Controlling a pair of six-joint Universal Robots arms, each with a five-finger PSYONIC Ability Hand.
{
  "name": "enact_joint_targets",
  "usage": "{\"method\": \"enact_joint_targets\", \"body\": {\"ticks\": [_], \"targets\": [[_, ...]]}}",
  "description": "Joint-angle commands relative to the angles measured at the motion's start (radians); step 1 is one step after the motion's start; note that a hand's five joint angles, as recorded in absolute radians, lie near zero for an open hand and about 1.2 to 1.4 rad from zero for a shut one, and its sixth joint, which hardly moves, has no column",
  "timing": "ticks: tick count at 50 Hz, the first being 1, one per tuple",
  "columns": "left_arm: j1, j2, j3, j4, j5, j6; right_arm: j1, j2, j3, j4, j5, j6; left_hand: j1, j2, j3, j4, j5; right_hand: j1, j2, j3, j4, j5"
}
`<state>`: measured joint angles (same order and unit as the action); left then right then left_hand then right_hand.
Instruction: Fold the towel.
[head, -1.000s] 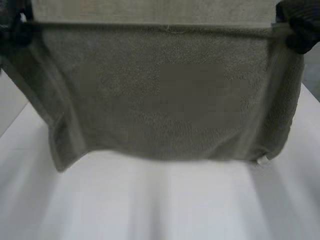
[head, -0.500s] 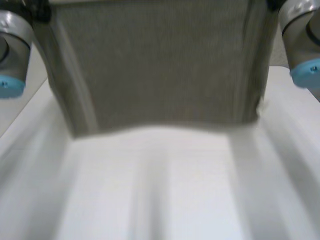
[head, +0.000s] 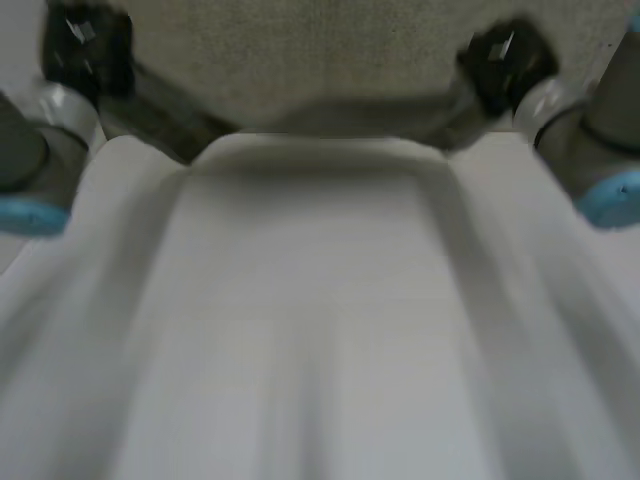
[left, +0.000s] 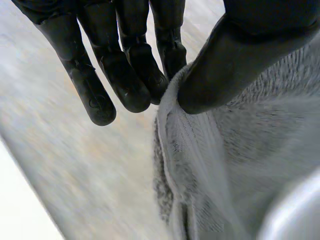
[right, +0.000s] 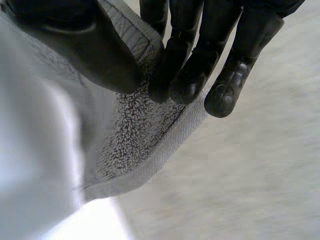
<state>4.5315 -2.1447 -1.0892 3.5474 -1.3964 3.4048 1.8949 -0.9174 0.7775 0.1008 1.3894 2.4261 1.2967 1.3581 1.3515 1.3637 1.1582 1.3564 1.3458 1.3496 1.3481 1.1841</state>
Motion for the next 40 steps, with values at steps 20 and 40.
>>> {"method": "enact_joint_targets", "body": {"ticks": [20, 40], "targets": [[0.083, 0.066, -0.442, 0.107, 0.148, 0.252, -0.048, -0.193, 0.572, -0.162, -0.035, -0.139, 0.100, 0.038, 0.045, 0.033, 0.064, 0.040, 0.050, 0.047, 0.048, 0.038], [0.185, 0.528, -0.732, -0.061, 0.261, 0.108, -0.233, -0.600, 0.617, 0.114, -0.085, -0.088, 0.100, 0.038, 0.045, 0.033, 0.064, 0.040, 0.050, 0.047, 0.048, 0.038]]}}
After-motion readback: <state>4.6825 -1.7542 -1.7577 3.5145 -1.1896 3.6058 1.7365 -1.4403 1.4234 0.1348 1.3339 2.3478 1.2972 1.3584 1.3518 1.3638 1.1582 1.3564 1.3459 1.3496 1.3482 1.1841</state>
